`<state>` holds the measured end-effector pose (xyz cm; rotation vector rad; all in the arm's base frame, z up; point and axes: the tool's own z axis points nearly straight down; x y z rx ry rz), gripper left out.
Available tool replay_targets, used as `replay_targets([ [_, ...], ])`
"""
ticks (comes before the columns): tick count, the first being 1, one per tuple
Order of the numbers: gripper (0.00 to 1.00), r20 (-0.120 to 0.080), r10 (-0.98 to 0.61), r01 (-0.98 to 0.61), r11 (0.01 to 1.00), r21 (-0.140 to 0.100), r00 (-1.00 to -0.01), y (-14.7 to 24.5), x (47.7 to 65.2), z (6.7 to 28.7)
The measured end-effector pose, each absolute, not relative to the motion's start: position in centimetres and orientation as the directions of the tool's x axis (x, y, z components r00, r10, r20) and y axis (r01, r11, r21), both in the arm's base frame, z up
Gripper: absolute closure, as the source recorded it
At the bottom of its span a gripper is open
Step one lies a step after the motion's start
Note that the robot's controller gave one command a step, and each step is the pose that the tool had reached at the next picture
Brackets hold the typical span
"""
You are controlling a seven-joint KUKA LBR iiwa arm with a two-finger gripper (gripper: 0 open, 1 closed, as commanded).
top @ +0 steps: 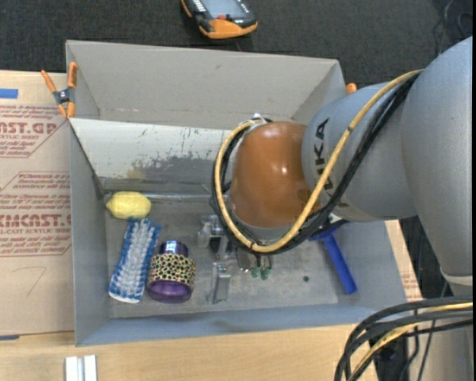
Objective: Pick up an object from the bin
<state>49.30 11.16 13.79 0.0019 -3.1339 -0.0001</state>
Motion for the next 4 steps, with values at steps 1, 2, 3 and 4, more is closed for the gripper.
replay_targets([
  [1,0.00,0.000,0.000,0.001,1.000,0.001,-1.000,11.1,49.5,14.1],
  [2,0.00,0.011,-0.383,-0.383,0.924,0.006,-0.924,19.2,49.9,7.3],
  [3,0.00,-0.003,-0.408,-0.408,0.913,0.001,-0.913,18.3,50.5,11.3],
  [4,0.00,0.004,-0.663,-0.663,0.749,0.007,-0.749,17.3,47.9,10.0],
])
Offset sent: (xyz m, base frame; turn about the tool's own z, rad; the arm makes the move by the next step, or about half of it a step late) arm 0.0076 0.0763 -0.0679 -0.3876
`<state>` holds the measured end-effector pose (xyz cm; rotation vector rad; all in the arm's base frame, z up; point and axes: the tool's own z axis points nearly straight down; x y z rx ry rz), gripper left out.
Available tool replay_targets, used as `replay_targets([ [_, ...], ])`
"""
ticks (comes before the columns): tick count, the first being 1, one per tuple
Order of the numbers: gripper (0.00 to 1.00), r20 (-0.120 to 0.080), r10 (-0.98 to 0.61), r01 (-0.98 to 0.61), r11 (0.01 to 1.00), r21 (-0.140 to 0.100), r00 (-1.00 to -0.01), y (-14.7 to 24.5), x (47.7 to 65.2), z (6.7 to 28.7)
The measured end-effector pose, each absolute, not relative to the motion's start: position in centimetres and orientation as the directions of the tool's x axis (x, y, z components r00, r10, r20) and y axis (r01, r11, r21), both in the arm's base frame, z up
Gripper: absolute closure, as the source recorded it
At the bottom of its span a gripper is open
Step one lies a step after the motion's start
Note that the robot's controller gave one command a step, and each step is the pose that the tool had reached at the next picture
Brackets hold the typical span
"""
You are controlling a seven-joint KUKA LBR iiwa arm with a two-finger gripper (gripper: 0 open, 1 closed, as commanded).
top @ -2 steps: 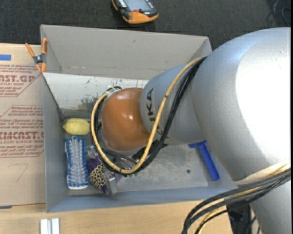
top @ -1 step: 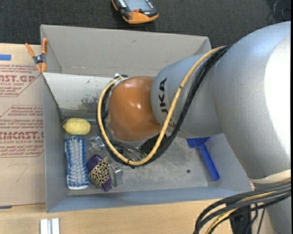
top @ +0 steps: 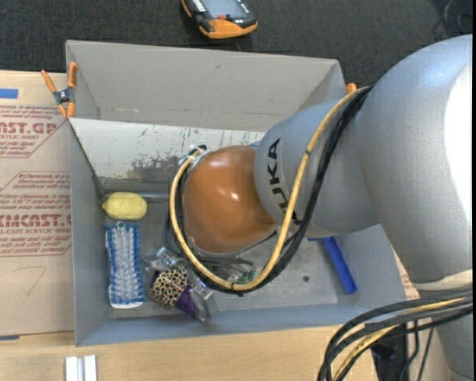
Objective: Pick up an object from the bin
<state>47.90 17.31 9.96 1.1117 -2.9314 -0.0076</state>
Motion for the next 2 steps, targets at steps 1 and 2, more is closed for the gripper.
replay_targets([
  [1,0.00,-0.009,-0.685,-0.685,0.729,-0.007,-0.729,20.3,48.4,7.5],
  [2,1.00,-0.015,-0.650,-0.650,0.760,0.002,-0.760,19.1,48.8,7.7],
])
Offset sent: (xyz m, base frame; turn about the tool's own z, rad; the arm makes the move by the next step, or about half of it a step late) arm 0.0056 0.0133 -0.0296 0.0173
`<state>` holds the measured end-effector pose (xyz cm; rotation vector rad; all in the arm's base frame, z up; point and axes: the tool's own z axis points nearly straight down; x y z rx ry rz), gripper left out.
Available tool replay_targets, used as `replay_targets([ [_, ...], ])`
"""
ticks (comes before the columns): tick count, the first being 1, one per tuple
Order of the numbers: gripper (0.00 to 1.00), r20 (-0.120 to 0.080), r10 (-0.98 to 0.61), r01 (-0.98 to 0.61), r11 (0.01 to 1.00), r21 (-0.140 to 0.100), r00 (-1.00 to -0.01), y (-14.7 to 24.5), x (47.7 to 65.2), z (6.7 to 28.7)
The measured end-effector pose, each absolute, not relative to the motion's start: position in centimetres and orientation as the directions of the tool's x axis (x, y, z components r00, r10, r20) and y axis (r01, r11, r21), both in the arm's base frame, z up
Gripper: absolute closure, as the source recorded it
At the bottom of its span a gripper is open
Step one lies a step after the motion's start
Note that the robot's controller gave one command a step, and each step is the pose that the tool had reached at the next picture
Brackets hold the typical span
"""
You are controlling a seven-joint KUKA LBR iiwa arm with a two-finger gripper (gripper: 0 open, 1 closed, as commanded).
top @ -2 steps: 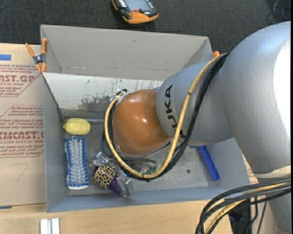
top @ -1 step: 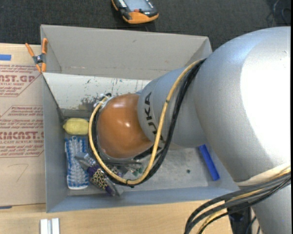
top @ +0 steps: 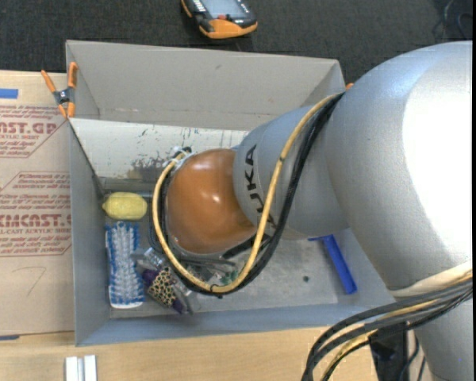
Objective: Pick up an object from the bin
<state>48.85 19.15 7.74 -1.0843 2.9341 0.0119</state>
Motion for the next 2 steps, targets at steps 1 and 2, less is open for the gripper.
replay_targets([
  [1,1.00,-0.015,-0.650,-0.650,0.760,0.003,-0.760,19.1,48.9,7.7],
  [2,1.00,-0.014,-0.651,-0.651,0.759,0.002,-0.759,19.1,48.8,8.9],
])
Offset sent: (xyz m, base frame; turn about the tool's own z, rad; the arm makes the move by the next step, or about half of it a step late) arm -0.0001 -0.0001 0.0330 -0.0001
